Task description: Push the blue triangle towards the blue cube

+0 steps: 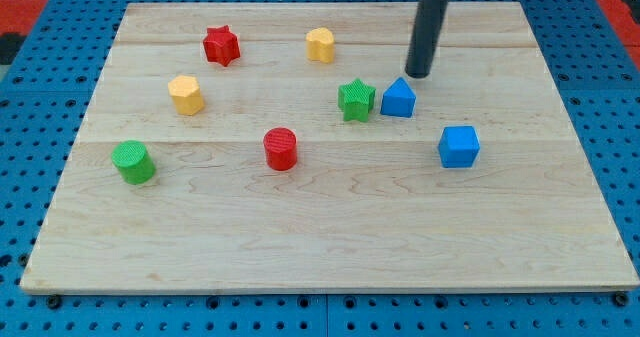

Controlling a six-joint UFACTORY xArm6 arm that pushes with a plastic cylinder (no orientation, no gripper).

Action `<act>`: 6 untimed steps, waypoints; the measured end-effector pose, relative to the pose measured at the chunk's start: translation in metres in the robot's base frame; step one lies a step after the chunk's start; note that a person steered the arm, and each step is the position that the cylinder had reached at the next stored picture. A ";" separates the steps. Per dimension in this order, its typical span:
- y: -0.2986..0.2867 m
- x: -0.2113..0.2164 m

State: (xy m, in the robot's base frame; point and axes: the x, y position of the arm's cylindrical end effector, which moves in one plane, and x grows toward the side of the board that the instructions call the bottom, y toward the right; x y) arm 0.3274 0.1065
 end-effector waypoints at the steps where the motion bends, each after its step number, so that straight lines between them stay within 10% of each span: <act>1: -0.031 0.022; 3: 0.024 0.093; 6: 0.034 0.027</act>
